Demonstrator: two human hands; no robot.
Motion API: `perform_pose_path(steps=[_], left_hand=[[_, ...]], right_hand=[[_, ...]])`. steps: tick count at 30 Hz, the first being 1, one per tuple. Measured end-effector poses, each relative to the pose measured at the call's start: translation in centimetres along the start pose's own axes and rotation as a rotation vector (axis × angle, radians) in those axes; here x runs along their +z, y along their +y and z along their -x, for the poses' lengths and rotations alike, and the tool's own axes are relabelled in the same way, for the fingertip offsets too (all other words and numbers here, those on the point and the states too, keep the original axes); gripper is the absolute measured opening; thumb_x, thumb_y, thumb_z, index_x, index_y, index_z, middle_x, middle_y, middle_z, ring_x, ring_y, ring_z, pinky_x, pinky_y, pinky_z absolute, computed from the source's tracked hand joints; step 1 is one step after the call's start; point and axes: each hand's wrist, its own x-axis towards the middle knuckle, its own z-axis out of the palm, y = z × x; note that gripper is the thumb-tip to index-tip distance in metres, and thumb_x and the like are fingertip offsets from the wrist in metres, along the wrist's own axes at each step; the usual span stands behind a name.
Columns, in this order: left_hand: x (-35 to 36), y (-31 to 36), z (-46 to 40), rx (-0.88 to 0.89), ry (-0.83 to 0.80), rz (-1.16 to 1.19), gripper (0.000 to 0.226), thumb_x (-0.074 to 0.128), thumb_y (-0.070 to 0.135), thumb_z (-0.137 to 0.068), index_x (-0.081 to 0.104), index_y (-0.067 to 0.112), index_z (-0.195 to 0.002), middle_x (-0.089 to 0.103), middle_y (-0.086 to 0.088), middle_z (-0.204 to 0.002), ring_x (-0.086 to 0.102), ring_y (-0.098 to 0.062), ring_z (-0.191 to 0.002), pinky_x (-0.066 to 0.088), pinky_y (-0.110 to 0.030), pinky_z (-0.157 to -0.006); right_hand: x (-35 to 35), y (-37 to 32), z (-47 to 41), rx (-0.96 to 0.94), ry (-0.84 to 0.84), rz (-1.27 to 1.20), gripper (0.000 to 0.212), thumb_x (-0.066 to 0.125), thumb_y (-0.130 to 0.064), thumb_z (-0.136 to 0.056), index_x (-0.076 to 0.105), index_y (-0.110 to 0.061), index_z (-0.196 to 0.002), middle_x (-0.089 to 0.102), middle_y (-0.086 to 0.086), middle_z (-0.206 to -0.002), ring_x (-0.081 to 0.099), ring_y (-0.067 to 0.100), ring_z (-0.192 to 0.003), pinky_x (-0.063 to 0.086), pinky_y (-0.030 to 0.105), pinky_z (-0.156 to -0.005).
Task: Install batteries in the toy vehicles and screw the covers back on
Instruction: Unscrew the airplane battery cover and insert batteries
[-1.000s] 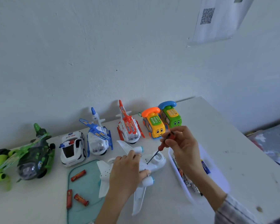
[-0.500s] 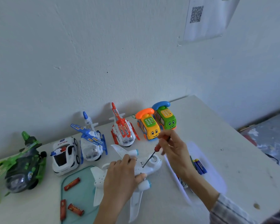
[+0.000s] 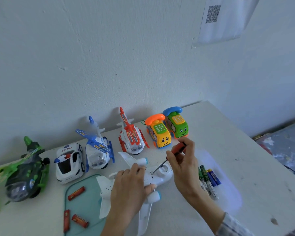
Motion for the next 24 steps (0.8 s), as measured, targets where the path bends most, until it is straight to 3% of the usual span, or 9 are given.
perform_pose_path(steps=[4,7,10,14,19,22,24], left_hand=[[0.4,0.0,0.1,0.002,0.036,0.042,0.06,0.049,0.064,-0.086,0.046,0.031,-0.136,0.054,0.009,-0.118,0.057,-0.014,-0.096,0.039,-0.03,-0.09],[1.4,-0.3,0.0,0.034,0.068,0.044,0.055,0.073,0.062,-0.066,0.064,0.031,-0.111,0.061,0.009,-0.09,0.06,-0.012,-0.07,0.048,-0.03,-0.07],[1.5,-0.2,-0.1,0.04,0.089,0.049,0.054,0.083,0.059,-0.053,0.065,0.032,-0.096,0.058,0.011,-0.077,0.056,-0.01,-0.057,0.048,-0.028,-0.059],[1.2,0.0,0.1,0.005,0.064,0.081,0.049,0.076,0.061,-0.062,0.062,0.035,-0.101,0.057,0.012,-0.082,0.057,-0.01,-0.064,0.046,-0.028,-0.067],[0.3,0.4,0.4,-0.014,0.054,0.112,0.046,0.057,0.064,-0.081,0.051,0.039,-0.12,0.054,0.013,-0.105,0.057,-0.011,-0.088,0.039,-0.027,-0.084],[-0.1,0.4,0.5,-0.03,0.038,0.119,0.047,0.048,0.064,-0.086,0.043,0.04,-0.127,0.049,0.014,-0.115,0.053,-0.008,-0.099,0.033,-0.025,-0.092],[-0.4,0.5,0.4,-0.025,0.034,0.09,0.047,0.045,0.064,-0.088,0.04,0.041,-0.129,0.046,0.015,-0.119,0.05,-0.008,-0.104,0.029,-0.024,-0.094]], right_hand=[[0.0,0.4,0.2,0.103,0.078,-0.037,0.045,0.058,-0.001,-0.09,0.037,-0.038,-0.103,0.049,-0.005,-0.08,0.05,0.031,-0.059,0.045,0.038,-0.055],[0.2,0.2,0.3,0.181,0.104,-0.115,0.042,0.055,0.002,-0.09,0.037,-0.034,-0.103,0.048,0.007,-0.082,0.046,0.026,-0.053,0.043,0.029,-0.048],[0.3,0.0,-0.1,0.245,0.104,-0.141,0.035,0.055,0.001,-0.091,0.038,-0.026,-0.106,0.048,0.007,-0.082,0.047,0.018,-0.051,0.044,0.023,-0.047],[0.5,0.1,-0.6,0.309,0.117,-0.148,0.032,0.054,0.002,-0.09,0.038,-0.017,-0.111,0.048,0.004,-0.082,0.049,0.021,-0.053,0.043,0.019,-0.045],[0.4,-0.1,-0.9,0.325,0.115,-0.123,0.032,0.055,0.0,-0.091,0.039,-0.019,-0.11,0.048,0.001,-0.079,0.049,0.021,-0.052,0.043,0.022,-0.044],[0.2,-0.7,-0.4,0.189,0.06,-0.041,0.036,0.057,-0.002,-0.091,0.039,-0.031,-0.104,0.051,-0.004,-0.075,0.05,0.023,-0.053,0.044,0.032,-0.048],[0.1,-1.1,0.3,0.041,0.01,0.015,0.043,0.058,-0.002,-0.09,0.036,-0.037,-0.102,0.052,-0.008,-0.081,0.049,0.018,-0.056,0.042,0.027,-0.051]])
